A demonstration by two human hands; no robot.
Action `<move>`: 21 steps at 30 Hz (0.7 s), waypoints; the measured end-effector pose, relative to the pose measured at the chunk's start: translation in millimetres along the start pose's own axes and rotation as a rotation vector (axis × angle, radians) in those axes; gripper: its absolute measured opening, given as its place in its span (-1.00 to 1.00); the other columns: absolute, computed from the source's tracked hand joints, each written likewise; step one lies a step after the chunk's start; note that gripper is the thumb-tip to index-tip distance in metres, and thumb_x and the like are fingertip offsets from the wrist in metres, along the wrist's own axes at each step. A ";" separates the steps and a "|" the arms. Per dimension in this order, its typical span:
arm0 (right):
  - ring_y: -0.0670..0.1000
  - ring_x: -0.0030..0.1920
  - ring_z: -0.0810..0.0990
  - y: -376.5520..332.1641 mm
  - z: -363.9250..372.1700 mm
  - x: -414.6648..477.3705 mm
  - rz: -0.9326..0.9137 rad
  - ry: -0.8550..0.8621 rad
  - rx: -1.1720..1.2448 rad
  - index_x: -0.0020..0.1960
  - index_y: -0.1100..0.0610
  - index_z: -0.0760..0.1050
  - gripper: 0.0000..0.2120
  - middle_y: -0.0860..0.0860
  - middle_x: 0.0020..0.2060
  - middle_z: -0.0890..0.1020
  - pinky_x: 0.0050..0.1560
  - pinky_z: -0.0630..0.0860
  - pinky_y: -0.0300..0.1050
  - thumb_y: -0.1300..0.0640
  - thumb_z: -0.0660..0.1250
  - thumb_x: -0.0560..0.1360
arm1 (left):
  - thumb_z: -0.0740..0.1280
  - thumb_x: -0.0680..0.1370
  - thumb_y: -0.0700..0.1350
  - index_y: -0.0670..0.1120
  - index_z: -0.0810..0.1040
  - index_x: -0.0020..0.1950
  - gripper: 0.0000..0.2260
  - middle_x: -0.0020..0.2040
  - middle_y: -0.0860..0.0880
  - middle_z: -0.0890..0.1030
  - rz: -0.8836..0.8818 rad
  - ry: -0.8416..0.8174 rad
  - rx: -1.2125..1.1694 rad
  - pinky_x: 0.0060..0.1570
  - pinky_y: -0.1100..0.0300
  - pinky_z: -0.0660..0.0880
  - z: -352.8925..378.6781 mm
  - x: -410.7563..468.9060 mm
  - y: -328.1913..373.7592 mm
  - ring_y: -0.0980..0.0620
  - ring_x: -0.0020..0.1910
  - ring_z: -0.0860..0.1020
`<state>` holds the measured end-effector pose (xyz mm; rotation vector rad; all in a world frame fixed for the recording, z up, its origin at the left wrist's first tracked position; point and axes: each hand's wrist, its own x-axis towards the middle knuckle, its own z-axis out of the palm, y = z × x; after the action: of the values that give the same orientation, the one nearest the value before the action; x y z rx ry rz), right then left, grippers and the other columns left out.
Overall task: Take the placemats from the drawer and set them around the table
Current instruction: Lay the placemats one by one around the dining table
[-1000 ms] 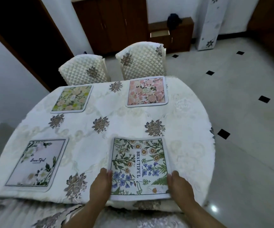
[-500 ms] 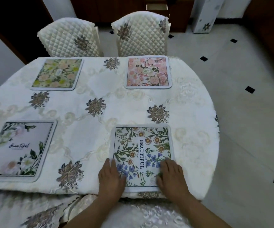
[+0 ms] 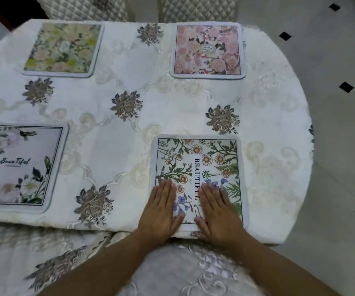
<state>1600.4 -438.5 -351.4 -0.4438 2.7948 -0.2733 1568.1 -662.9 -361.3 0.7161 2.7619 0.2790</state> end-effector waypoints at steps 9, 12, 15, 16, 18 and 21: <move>0.11 0.59 -0.05 56.0 -11.3 -19.2 0.092 0.025 0.046 0.58 0.22 -0.04 -0.26 0.15 0.59 0.04 0.53 0.00 0.10 -0.20 0.05 0.59 | 0.05 0.61 0.21 -0.25 -0.05 0.56 -0.28 0.59 -0.22 -0.09 -0.074 0.016 -0.059 0.53 -0.05 -0.07 -18.0 -2.7 -29.0 -0.13 0.58 -0.12; 0.12 0.59 -0.07 57.3 -11.4 -17.3 0.107 0.023 0.071 0.59 0.21 -0.09 -0.28 0.14 0.59 -0.02 0.54 -0.05 0.10 -0.19 0.01 0.61 | -0.02 0.61 0.22 -0.24 -0.12 0.56 -0.29 0.59 -0.21 -0.16 -0.119 0.019 -0.085 0.53 -0.03 -0.13 -17.2 1.7 -26.7 -0.14 0.57 -0.16; 0.14 0.59 -0.09 43.0 -16.2 17.7 0.051 0.030 0.088 0.58 0.23 -0.10 -0.32 0.16 0.59 -0.05 0.53 -0.07 0.14 -0.16 -0.07 0.63 | -0.02 0.63 0.19 -0.23 -0.14 0.57 -0.31 0.59 -0.21 -0.16 -0.138 0.046 -0.111 0.52 -0.05 -0.16 -20.5 27.6 -21.5 -0.14 0.57 -0.18; 0.14 0.59 -0.10 35.8 -19.2 36.7 0.017 0.035 0.084 0.58 0.23 -0.11 -0.33 0.17 0.59 -0.06 0.53 -0.09 0.13 -0.15 -0.08 0.63 | -0.03 0.63 0.18 -0.24 -0.13 0.57 -0.32 0.59 -0.22 -0.16 -0.123 0.055 -0.102 0.52 -0.07 -0.16 -23.3 42.0 -19.9 -0.14 0.57 -0.19; 0.11 0.59 -0.16 21.9 -27.9 80.4 -0.030 0.052 0.061 0.59 0.21 -0.13 -0.36 0.15 0.59 -0.07 0.53 -0.14 0.12 -0.13 -0.11 0.64 | -0.05 0.63 0.14 -0.24 -0.12 0.57 -0.35 0.58 -0.22 -0.15 -0.098 0.066 -0.079 0.52 -0.08 -0.18 -31.2 75.8 -19.1 -0.13 0.56 -0.22; 0.06 0.58 -0.22 17.4 -43.5 145.0 -0.023 0.049 0.027 0.59 0.18 -0.13 -0.37 0.12 0.60 -0.04 0.55 -0.22 0.14 -0.11 -0.19 0.61 | -0.03 0.65 0.07 -0.22 -0.10 0.57 -0.41 0.57 -0.19 -0.16 -0.079 0.069 -0.047 0.53 -0.05 -0.22 -46.3 132.0 -30.7 -0.14 0.56 -0.22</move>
<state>1450.2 -463.8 -352.3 -0.4690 2.8319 -0.3310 1429.2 -628.8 -353.6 0.5952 2.8308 0.3573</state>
